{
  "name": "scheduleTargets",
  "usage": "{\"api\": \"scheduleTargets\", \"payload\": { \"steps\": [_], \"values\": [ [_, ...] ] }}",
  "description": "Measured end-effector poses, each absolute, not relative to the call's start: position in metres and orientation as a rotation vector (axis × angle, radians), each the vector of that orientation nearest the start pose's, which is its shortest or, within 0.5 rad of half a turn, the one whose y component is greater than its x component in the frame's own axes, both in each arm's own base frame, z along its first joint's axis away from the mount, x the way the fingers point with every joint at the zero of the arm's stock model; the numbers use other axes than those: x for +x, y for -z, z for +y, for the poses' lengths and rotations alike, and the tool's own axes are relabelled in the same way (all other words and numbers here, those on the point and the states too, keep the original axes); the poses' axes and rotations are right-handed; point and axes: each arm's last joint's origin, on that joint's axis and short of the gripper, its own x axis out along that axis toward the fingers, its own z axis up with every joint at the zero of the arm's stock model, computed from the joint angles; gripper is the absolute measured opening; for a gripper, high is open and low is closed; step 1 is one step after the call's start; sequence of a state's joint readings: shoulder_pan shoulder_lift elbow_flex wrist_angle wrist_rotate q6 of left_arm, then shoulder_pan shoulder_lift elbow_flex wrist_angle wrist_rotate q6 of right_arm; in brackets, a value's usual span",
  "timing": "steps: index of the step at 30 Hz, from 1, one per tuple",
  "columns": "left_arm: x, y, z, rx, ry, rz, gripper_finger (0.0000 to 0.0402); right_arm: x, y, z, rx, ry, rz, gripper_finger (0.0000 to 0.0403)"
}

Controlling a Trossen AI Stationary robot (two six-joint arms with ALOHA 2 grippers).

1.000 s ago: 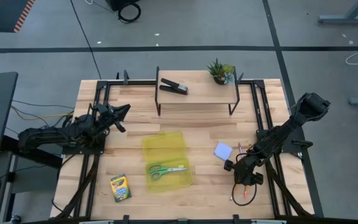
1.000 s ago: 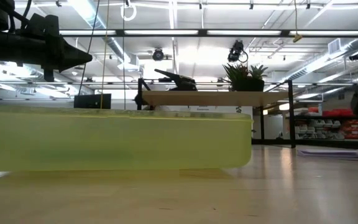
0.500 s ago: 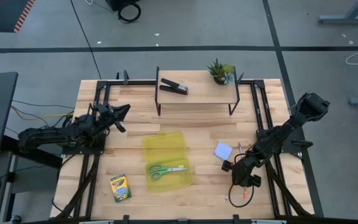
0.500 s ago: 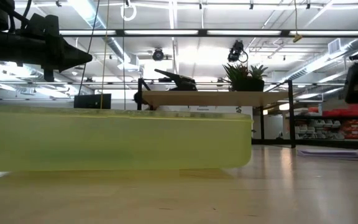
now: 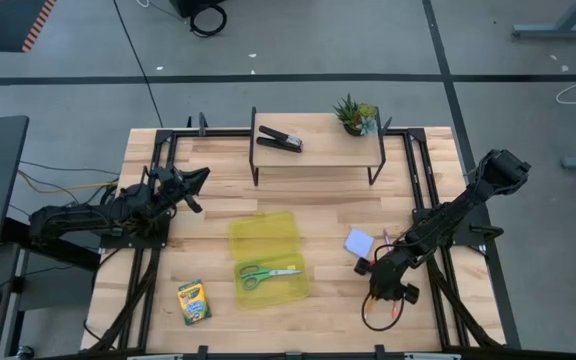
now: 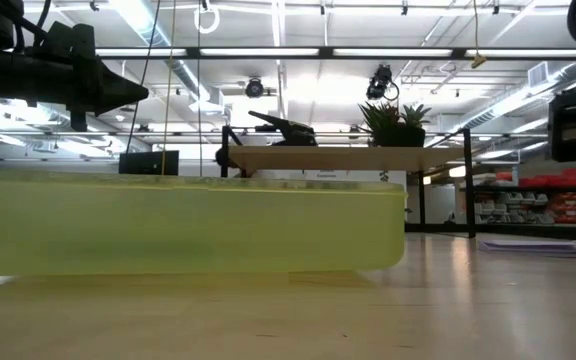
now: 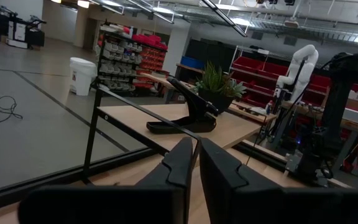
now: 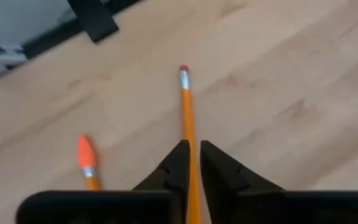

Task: Pack school essentials
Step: Put the orange pencil into the yellow supply box

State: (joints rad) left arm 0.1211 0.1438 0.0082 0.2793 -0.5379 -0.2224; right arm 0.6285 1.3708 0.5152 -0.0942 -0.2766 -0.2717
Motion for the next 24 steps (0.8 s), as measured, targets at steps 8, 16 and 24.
{"api": "scheduleTargets", "payload": {
  "steps": [8,16,24],
  "values": [
    [0.099,-0.181,0.027,-0.244,-0.64,-0.216,0.0028,0.186,-0.135,0.146,-0.348,-0.979,0.777,0.0102],
    [0.099,-0.181,0.027,-0.244,-0.64,-0.216,0.0037,0.199,-0.112,0.155,-0.344,-0.967,0.748,0.0125],
    [0.099,-0.181,0.027,-0.244,-0.64,-0.216,0.0032,0.205,-0.111,0.163,-0.249,-1.043,0.669,0.0123]
  ]
}}
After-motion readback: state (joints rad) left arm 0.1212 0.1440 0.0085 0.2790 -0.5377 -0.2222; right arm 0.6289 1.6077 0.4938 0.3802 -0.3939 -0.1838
